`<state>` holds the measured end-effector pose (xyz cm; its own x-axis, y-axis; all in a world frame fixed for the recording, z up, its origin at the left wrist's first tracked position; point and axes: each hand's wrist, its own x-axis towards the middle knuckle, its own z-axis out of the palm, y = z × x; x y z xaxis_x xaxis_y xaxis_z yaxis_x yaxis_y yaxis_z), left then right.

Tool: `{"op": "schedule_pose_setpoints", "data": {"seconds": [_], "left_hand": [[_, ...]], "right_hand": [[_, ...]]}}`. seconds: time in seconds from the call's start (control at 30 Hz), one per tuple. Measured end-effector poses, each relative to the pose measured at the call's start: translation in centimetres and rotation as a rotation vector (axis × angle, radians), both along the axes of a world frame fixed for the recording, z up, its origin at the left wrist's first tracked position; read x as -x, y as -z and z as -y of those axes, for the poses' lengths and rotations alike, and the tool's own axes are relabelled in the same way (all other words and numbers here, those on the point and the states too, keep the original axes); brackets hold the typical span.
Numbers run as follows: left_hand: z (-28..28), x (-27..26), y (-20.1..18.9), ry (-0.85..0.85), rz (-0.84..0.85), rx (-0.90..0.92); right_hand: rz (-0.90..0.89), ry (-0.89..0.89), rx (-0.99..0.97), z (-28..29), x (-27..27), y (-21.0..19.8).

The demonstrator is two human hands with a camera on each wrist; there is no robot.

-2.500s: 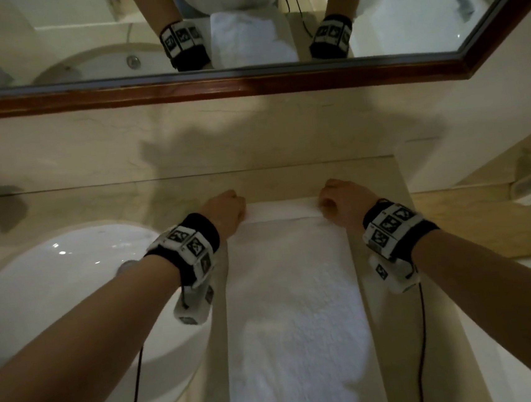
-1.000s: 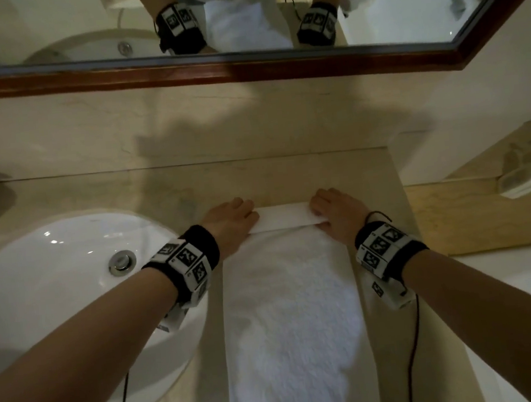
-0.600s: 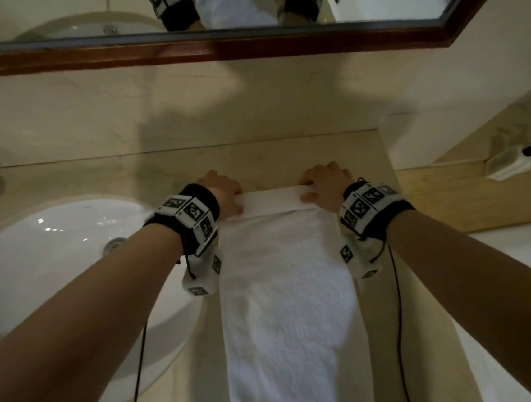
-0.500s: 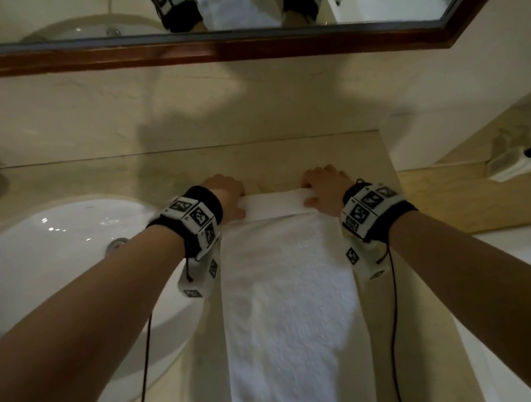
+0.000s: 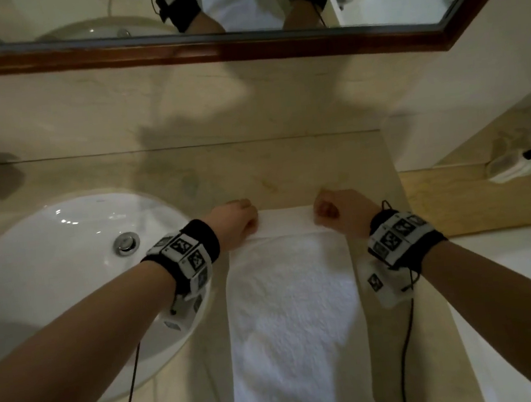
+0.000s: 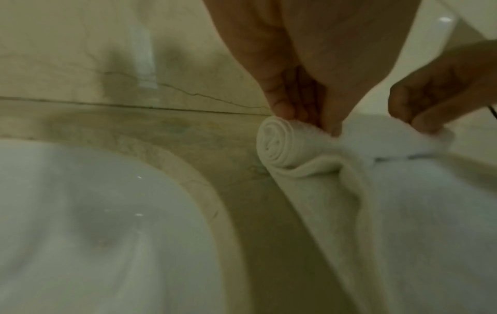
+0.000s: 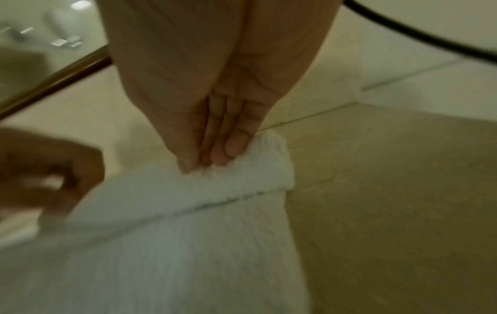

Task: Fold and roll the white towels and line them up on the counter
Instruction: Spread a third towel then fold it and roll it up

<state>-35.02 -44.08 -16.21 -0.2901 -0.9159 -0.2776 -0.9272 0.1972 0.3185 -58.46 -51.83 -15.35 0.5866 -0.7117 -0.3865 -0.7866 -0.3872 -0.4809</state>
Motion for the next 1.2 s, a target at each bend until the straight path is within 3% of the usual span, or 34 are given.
{"op": "schedule_pose_setpoints", "data": {"seconds": [0.07,0.17,0.23,0.47,0.63,0.73,0.8,0.87,0.93,1.03,1.1,1.2], "left_hand": [[0.9,-0.3,-0.1,-0.088,0.032,-0.106],[1.1,-0.6,0.4,-0.066,0.187,-0.196],[0.9,-0.5,0.8,-0.034,0.207,-0.206],[0.7,-0.4,0.8,0.013,0.129,-0.029],[0.8,-0.6,0.6,0.042,0.250,0.120],[0.1,-0.2,-0.1,0.157,0.259,0.097],[-0.6,-0.4,0.1,0.203,0.178,0.131],[-0.8,-0.7,-0.1,0.187,0.037,0.140],[-0.3,-0.5,-0.8,0.058,-0.060,0.034],[0.8,-0.6,-0.6,-0.136,-0.005,-0.159],[0.9,-0.6,0.0,-0.122,0.105,-0.234],[0.5,-0.7,0.6,-0.068,0.169,-0.243]], "right_hand": [[0.019,0.080,-0.047,1.0,-0.4,-0.2],[-0.261,-0.134,0.046,1.6,-1.0,0.2],[-0.304,-0.198,0.042,1.2,-1.0,0.5],[-0.345,-0.361,0.240,0.0,-1.3,0.7],[-0.283,-0.316,0.416,0.1,-1.9,0.6],[-0.267,-0.341,0.375,-1.2,-1.7,1.4],[-0.181,-0.345,0.361,-2.1,-1.1,1.9],[-0.067,-0.231,0.285,-2.4,-0.6,1.5],[-0.002,-0.064,0.130,-1.5,-0.4,0.8],[-0.050,0.029,0.031,0.5,-0.5,0.0],[-0.248,-0.092,0.016,0.7,-0.6,0.4],[-0.241,-0.115,0.010,-0.2,-0.7,1.1]]}}
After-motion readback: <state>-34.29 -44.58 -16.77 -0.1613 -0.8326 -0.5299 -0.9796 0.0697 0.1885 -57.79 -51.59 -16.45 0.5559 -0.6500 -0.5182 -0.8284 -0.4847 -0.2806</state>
